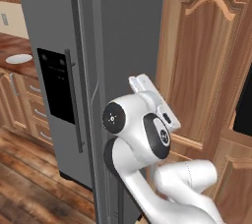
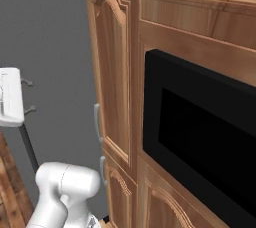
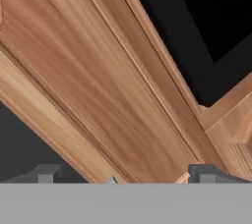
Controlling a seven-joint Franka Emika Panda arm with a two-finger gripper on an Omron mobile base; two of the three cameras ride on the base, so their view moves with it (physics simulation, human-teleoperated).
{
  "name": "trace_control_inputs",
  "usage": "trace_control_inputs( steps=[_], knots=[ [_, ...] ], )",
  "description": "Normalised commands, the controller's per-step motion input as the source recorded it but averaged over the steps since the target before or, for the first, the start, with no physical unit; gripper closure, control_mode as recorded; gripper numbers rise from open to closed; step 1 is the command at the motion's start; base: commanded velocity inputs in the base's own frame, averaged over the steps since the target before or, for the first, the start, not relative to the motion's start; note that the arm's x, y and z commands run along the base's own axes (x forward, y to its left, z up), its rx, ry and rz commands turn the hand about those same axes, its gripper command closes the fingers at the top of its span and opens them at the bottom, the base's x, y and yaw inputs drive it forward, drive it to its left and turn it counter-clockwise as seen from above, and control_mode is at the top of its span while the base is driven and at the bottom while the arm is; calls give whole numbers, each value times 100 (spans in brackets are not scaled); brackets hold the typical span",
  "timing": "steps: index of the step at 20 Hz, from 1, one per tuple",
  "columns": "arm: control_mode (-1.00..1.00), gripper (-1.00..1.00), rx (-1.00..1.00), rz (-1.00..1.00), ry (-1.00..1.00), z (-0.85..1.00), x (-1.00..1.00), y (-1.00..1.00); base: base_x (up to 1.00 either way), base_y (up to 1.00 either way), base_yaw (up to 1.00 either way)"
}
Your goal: Place the fish on the counter behind the older fish on the same shelf of the fridge to maintain FIFO order. Close the fridge door when finished.
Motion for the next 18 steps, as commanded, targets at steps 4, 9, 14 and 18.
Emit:
trace_control_inputs(
  steps=[4, 9, 14, 18],
  knots=[
    [-100, -100, 0, 1, -4, 0, 65, 58, 0, 0, 0],
    [-100, -100, 0, 3, -3, 0, 70, 33, 0, 0, 0],
    [-100, -100, 0, 4, -2, -6, 79, 8, 0, 0, 0],
    [-100, -100, 0, 4, -4, -11, 80, 0, 0, 0, 0]
  ],
)
